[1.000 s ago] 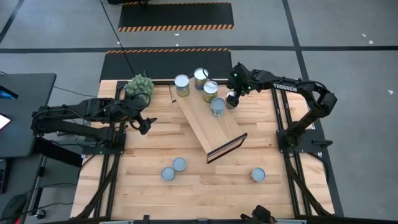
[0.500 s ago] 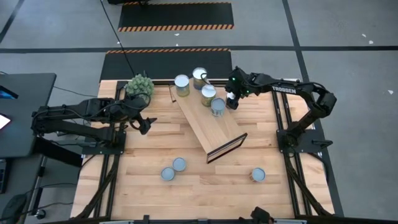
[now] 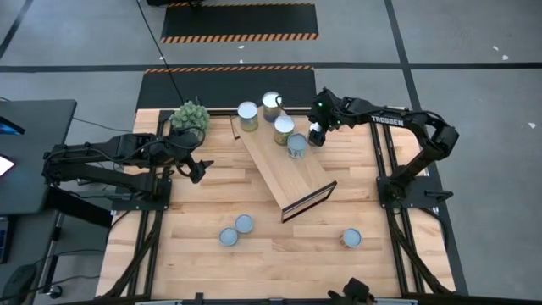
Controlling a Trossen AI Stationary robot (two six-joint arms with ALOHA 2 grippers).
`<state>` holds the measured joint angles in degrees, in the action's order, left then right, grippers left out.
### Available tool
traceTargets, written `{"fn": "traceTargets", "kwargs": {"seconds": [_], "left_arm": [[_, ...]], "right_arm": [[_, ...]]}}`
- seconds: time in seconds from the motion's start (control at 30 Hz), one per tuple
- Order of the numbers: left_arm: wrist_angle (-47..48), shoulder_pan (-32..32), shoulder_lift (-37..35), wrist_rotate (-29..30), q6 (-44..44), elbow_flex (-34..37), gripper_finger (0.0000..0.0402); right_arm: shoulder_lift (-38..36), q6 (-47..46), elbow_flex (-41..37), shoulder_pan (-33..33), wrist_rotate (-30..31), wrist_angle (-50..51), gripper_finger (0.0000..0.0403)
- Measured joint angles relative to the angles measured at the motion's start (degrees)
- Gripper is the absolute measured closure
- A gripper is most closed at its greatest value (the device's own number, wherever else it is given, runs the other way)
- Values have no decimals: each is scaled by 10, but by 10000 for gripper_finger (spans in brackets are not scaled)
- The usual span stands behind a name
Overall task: Pick and place cans onto a shelf
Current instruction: Put the canned peaches on the shelf
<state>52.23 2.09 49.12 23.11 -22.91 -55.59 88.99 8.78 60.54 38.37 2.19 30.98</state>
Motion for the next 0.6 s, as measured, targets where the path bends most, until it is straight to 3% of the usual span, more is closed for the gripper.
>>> {"fn": "traceTargets", "kwargs": {"seconds": [0.6], "left_arm": [[0,0,0,0,-5,0,24]], "right_arm": [[-3,0,-36,9,-6,-53,75]]}}
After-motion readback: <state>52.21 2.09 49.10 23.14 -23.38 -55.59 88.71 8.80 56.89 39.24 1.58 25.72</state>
